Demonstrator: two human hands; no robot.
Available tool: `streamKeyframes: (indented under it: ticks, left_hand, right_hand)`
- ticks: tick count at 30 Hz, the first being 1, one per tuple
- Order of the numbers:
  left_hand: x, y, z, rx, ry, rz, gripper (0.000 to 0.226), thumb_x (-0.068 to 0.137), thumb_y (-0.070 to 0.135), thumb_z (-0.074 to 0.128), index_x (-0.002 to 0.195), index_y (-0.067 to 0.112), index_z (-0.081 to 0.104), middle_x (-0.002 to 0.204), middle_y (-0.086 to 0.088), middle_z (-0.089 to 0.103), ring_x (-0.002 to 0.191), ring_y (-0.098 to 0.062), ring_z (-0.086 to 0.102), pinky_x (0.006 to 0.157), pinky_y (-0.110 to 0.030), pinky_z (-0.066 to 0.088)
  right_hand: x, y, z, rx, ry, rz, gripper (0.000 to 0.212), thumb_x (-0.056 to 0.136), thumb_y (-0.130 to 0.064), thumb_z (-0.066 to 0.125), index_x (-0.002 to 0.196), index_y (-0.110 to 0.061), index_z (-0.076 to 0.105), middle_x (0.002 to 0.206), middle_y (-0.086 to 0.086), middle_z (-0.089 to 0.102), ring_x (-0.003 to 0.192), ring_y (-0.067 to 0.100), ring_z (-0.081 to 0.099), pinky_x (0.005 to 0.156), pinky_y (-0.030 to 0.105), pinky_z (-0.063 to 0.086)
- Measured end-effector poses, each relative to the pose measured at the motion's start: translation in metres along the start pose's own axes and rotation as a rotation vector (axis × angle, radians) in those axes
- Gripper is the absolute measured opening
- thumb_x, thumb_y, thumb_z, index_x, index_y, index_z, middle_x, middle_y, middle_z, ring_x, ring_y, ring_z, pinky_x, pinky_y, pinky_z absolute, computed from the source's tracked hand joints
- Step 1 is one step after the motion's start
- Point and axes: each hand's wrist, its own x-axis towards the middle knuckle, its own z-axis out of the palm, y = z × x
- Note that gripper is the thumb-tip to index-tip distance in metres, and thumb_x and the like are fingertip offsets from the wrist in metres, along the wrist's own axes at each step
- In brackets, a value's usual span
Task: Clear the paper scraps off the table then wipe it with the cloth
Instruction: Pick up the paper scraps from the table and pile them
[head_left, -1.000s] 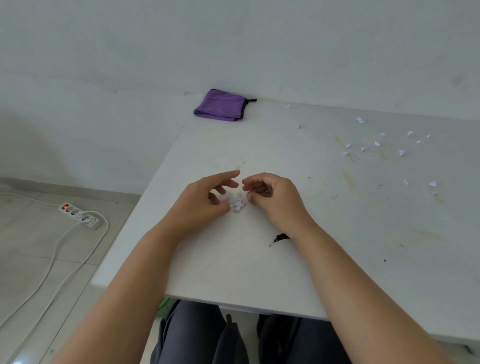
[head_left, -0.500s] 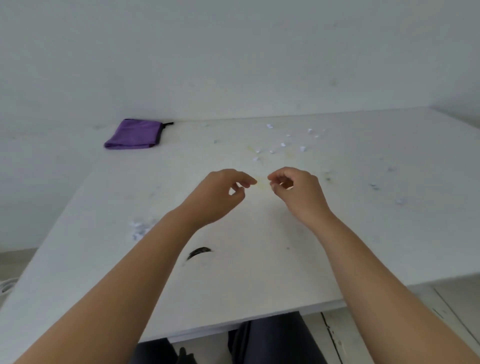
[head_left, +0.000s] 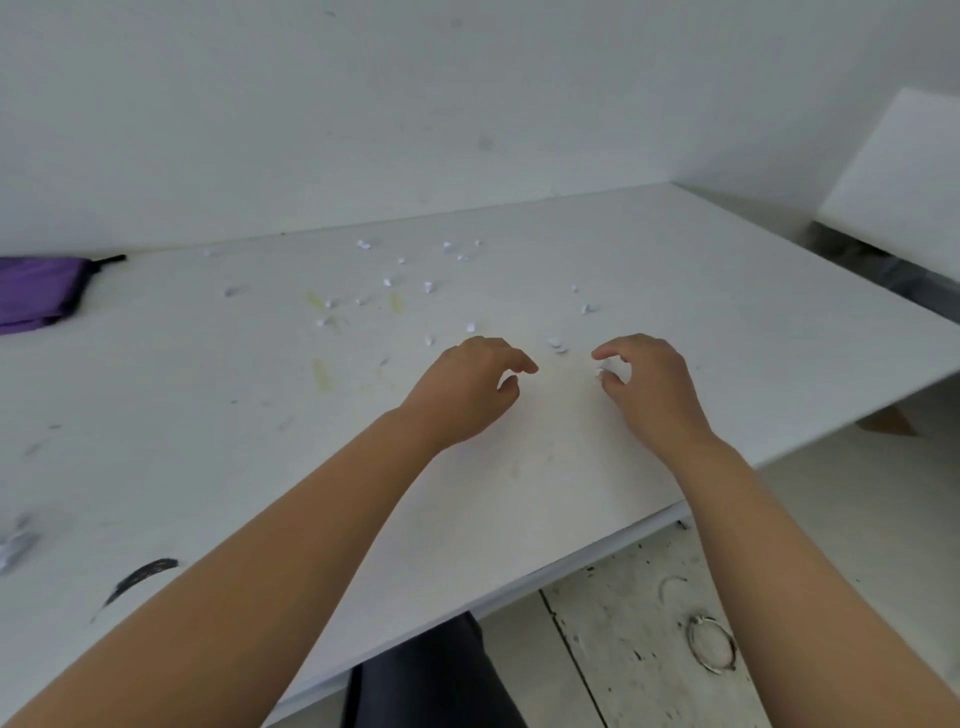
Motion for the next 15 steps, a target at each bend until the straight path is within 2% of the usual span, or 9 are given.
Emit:
streamKeyframes:
  ticks: [4, 6, 8, 12, 15]
  left_hand:
    - [0.021, 0.015, 0.012, 0.007, -0.007, 0.008, 0.031, 0.092, 0.016, 0.047, 0.118, 0.024, 0.063, 0.117, 0.005, 0.063, 0.110, -0.014, 0.054, 0.094, -0.034, 0.045]
    - [0.031, 0.023, 0.018, -0.014, -0.005, -0.001, 0.028, 0.092, 0.019, 0.050, 0.117, 0.023, 0.063, 0.113, 0.005, 0.063, 0.107, -0.015, 0.055, 0.092, -0.033, 0.045]
    - [0.040, 0.031, 0.024, -0.023, 0.000, -0.033, 0.026, 0.092, 0.026, 0.053, 0.116, 0.022, 0.062, 0.108, 0.005, 0.064, 0.103, -0.016, 0.055, 0.088, -0.031, 0.045]
    - [0.056, 0.048, 0.039, -0.036, 0.017, -0.113, 0.036, 0.087, 0.042, 0.060, 0.114, 0.019, 0.057, 0.105, 0.004, 0.063, 0.100, -0.015, 0.055, 0.081, -0.028, 0.043]
    - [0.066, 0.058, 0.050, -0.037, 0.013, -0.161, 0.039, 0.086, 0.039, 0.062, 0.116, 0.016, 0.053, 0.108, 0.000, 0.063, 0.102, -0.018, 0.055, 0.083, -0.031, 0.044]
  right_hand:
    - [0.014, 0.022, -0.006, -0.005, -0.073, 0.015, 0.038, 0.086, 0.005, 0.050, 0.119, -0.011, 0.063, 0.126, 0.006, 0.060, 0.117, 0.022, 0.051, 0.096, 0.025, 0.038]
    - [0.019, 0.027, -0.007, 0.008, -0.131, 0.019, 0.042, 0.088, 0.007, 0.044, 0.122, -0.010, 0.062, 0.128, 0.007, 0.059, 0.120, 0.023, 0.051, 0.100, 0.025, 0.036]
    - [0.024, 0.031, -0.006, -0.011, -0.160, -0.008, 0.040, 0.089, 0.006, 0.042, 0.121, -0.010, 0.063, 0.124, 0.008, 0.061, 0.118, 0.023, 0.051, 0.096, 0.022, 0.034]
    - [0.034, 0.036, -0.002, -0.069, -0.171, -0.077, 0.024, 0.090, -0.004, 0.053, 0.107, -0.010, 0.069, 0.105, 0.007, 0.067, 0.104, 0.022, 0.054, 0.085, 0.027, 0.041]
    - [0.037, 0.035, -0.003, -0.013, -0.142, -0.045, 0.019, 0.087, -0.003, 0.054, 0.096, -0.009, 0.070, 0.096, 0.004, 0.065, 0.090, 0.018, 0.056, 0.076, 0.023, 0.039]
